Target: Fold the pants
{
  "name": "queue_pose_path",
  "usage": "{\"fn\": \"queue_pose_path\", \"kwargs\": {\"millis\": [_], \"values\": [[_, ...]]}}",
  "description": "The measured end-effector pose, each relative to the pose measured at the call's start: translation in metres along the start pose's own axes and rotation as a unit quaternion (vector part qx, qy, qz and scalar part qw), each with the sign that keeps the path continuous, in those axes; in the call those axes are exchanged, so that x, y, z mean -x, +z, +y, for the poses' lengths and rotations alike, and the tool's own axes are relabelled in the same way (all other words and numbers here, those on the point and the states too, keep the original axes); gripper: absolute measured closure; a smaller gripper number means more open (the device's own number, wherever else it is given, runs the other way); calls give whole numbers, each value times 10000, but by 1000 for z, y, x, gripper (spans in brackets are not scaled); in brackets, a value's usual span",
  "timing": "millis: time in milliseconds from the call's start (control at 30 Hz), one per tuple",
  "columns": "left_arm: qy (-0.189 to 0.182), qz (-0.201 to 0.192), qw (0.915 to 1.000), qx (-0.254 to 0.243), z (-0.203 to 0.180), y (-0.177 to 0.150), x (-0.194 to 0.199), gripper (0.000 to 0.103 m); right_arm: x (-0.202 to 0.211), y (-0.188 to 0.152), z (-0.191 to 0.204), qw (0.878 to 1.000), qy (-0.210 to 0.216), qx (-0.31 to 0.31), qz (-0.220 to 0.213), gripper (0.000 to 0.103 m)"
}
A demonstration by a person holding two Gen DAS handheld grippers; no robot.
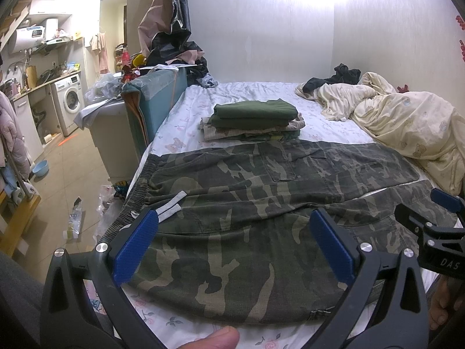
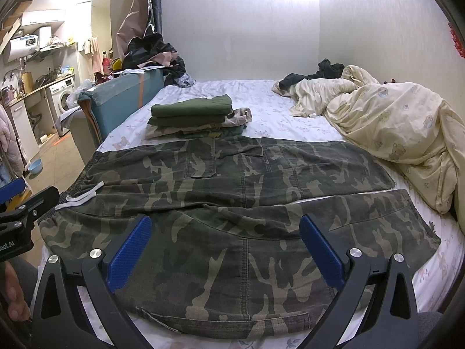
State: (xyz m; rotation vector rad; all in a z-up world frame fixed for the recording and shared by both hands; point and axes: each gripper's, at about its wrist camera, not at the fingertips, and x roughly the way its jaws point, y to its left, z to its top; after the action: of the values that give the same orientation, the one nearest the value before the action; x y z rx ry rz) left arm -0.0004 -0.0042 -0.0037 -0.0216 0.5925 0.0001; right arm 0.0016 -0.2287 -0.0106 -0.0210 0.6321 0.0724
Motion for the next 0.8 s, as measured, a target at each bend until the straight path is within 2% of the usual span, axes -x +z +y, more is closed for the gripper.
{"fn": "queue_pose_path", "kwargs": {"millis": [633,733,800], "values": [[3,35,10000,83,2,2,-1,0,0,0,0,10000,35,-72,34,0],[98,88,9997,213,14,7,-3,0,5,0,-3,9996,133,-248,73,0],[293,235,9971,660,41,11,-7,0,10,0,-7,9989,242,-385,90,0]]}}
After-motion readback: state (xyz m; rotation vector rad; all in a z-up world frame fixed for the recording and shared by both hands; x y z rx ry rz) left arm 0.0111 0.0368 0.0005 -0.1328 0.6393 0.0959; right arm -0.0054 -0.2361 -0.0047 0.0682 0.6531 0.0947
